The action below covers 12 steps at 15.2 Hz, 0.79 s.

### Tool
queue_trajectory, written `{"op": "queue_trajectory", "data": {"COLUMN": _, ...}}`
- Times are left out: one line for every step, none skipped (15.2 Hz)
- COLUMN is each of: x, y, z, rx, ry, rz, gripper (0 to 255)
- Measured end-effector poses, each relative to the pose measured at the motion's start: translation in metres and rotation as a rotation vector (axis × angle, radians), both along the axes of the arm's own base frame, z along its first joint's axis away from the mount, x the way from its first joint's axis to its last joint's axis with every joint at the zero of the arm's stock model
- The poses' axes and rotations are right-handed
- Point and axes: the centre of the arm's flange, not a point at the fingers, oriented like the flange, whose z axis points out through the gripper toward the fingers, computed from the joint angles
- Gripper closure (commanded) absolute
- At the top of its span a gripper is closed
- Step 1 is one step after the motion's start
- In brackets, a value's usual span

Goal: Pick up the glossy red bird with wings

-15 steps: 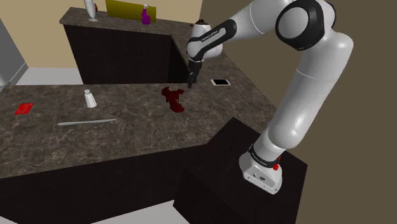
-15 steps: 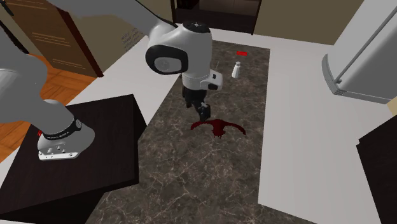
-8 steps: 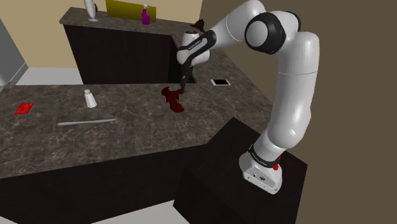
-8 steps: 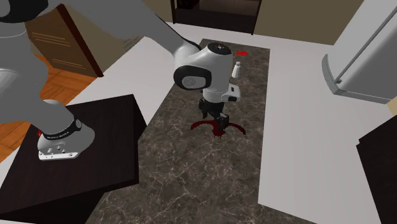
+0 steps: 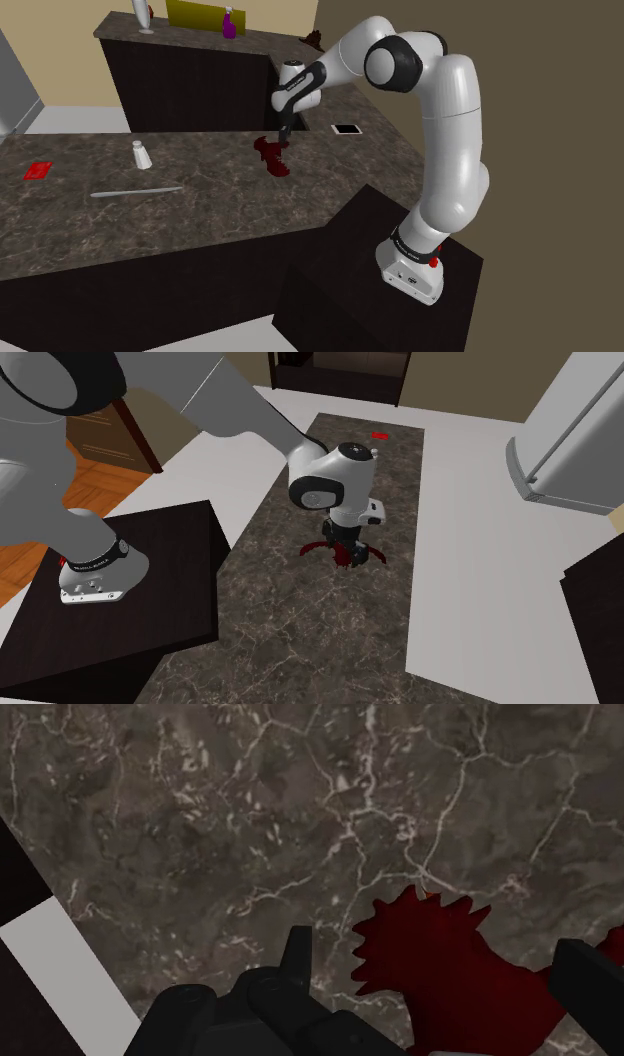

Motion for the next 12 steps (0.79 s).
{"op": "queue_trajectory", "data": {"x": 0.0, "y": -0.0011, "z": -0.0058, "rx": 0.0, "ry": 0.0, "rz": 0.0, "gripper": 0}}
{"op": "queue_trajectory", "data": {"x": -0.0003, "y": -0.0001, "z": -0.01, "rx": 0.0, "ry": 0.0, "rz": 0.0, "gripper": 0}}
{"op": "queue_trajectory", "data": {"x": -0.0006, "y": -0.0002, "z": -0.0126, "rx": 0.0, "ry": 0.0, "rz": 0.0, "gripper": 0}}
{"op": "queue_trajectory", "data": {"x": -0.0009, "y": -0.0005, "z": -0.0138, "rx": 0.0, "ry": 0.0, "rz": 0.0, "gripper": 255}}
{"op": "queue_trajectory", "data": {"x": -0.001, "y": -0.0007, "z": -0.014, "rx": 0.0, "ry": -0.001, "rz": 0.0, "gripper": 255}}
{"op": "queue_trajectory", "data": {"x": -0.0012, "y": -0.0009, "z": -0.0142, "rx": 0.0, "ry": -0.001, "rz": 0.0, "gripper": 255}}
{"op": "queue_trajectory", "data": {"x": -0.0012, "y": -0.001, "z": -0.0142, "rx": 0.0, "ry": -0.001, "rz": 0.0, "gripper": 255}}
{"op": "queue_trajectory", "data": {"x": -0.0014, "y": -0.001, "z": -0.0142, "rx": 0.0, "ry": -0.001, "rz": 0.0, "gripper": 255}}
{"op": "queue_trajectory", "data": {"x": -0.0014, "y": -0.001, "z": -0.0142, "rx": 0.0, "ry": -0.001, "rz": 0.0, "gripper": 255}}
{"op": "queue_trajectory", "data": {"x": -0.0014, "y": -0.001, "z": -0.0142, "rx": -0.001, "ry": -0.001, "rz": 0.0, "gripper": 255}}
{"op": "queue_trajectory", "data": {"x": -0.0014, "y": -0.001, "z": -0.0142, "rx": -0.001, "ry": -0.001, "rz": 0.0, "gripper": 255}}
{"op": "queue_trajectory", "data": {"x": -0.0014, "y": -0.001, "z": -0.0142, "rx": -0.001, "ry": -0.001, "rz": 0.0, "gripper": 255}}
